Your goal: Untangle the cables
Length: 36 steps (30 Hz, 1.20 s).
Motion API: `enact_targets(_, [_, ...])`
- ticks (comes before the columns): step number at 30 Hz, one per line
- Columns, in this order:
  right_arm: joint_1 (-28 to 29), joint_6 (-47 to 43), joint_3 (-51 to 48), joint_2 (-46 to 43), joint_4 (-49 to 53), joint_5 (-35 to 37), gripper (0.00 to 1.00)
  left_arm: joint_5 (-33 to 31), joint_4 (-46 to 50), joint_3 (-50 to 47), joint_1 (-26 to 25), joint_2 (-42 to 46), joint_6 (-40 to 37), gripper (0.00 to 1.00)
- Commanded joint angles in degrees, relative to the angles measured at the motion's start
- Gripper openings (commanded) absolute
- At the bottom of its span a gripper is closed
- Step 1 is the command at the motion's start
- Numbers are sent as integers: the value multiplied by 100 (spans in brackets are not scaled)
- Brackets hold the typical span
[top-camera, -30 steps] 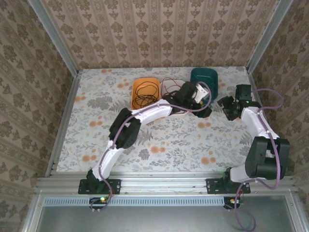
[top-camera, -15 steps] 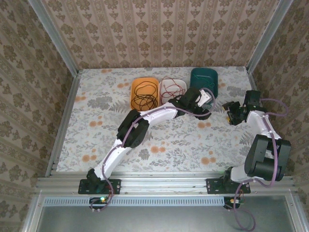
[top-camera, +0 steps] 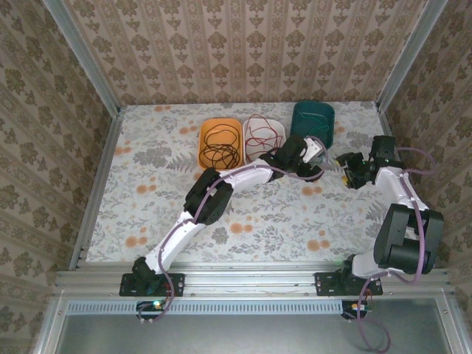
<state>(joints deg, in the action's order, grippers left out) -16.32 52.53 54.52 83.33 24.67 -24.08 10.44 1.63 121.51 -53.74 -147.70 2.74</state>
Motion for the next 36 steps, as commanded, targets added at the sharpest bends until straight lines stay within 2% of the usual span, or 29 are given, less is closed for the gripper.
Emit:
enact_targets(1, [208, -283, 444, 300, 113, -82, 58, 63, -300, -301, 128, 133, 484, 88])
enact_targets(6, [555, -485, 1191, 881, 153, 229, 59, 361, -709, -873, 105, 757, 544, 88])
enact_targets(17, [981, 46, 2405, 2635, -198, 1155, 55, 816, -1280, -1921, 169, 2010, 999, 90])
enact_targets(21, [1058, 221, 2513, 2964, -408, 1340, 40, 919, -1401, -2271, 275, 2417, 1217, 90])
enact_targets(25, [1114, 271, 2467, 3042, -436, 1572, 11, 803, -1360, -2684, 346, 2823, 1152, 90])
enact_targets(27, [1113, 385, 2314, 2922, -497, 1590, 3, 802, -1238, -2814, 364, 2945, 1111, 90])
enact_targets(28, [1113, 452, 2209, 2833, -566, 1579, 0, 801, -1125, -2854, 368, 2987, 1070, 90])
enact_targets(36, [1091, 1046, 1421, 1848, -905, 1364, 0, 933, -954, -3125, 333, 3071, 1132, 89])
